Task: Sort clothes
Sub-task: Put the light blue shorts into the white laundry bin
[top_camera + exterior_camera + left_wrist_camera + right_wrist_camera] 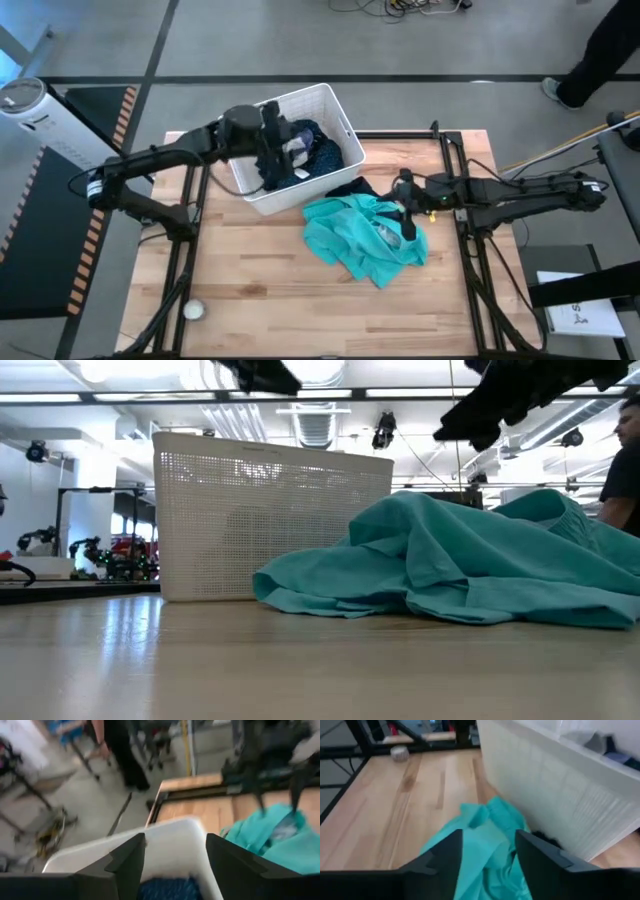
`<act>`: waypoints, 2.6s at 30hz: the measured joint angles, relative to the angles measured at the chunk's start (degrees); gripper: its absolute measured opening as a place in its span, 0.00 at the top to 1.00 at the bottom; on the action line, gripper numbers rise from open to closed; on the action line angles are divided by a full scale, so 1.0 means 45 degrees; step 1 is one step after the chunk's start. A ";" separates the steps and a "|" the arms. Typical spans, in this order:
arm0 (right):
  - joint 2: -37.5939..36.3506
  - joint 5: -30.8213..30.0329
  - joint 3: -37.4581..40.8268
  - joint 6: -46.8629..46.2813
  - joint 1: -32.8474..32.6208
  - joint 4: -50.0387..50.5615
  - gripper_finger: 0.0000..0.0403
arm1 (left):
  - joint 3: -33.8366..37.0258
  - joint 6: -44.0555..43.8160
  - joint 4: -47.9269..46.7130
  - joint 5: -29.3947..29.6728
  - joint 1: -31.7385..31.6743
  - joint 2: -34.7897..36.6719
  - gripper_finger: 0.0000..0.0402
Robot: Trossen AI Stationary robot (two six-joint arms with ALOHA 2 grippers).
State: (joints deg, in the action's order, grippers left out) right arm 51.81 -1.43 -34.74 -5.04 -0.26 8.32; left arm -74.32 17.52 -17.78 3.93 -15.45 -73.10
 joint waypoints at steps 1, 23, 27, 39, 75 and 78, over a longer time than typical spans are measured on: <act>0.0184 0.0004 0.0000 -0.0114 -0.0076 -0.0006 0.48 | 0.0211 -0.0003 0.0168 0.0004 0.0177 0.0204 0.52; 0.5750 -0.1024 0.0000 -0.1917 -0.1000 -0.2853 0.32 | 0.6742 -0.0539 0.5376 0.1312 0.3107 0.4885 0.56; 0.6882 -0.1035 -0.0124 -0.2311 -0.1000 -0.3662 0.41 | 0.7404 -0.0819 0.5776 0.1346 0.3198 0.5605 0.58; 0.8826 -0.0801 -0.1942 -0.1194 -0.1040 -0.2394 0.98 | 0.8563 -0.0685 0.7216 0.1354 0.3202 0.6890 0.62; 0.8647 -0.4206 -1.7900 0.8457 -0.0462 0.3565 1.00 | 0.8567 -0.0476 0.6975 0.1344 0.3202 0.8255 0.79; 0.9556 -0.3347 -1.9514 0.8680 0.0546 0.3419 1.00 | 0.8557 -0.0479 0.6997 0.1344 0.3202 0.8278 0.84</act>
State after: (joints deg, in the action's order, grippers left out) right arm 94.81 -16.49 -122.56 34.02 2.20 23.71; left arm -35.81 15.36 13.71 9.98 -1.04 -35.85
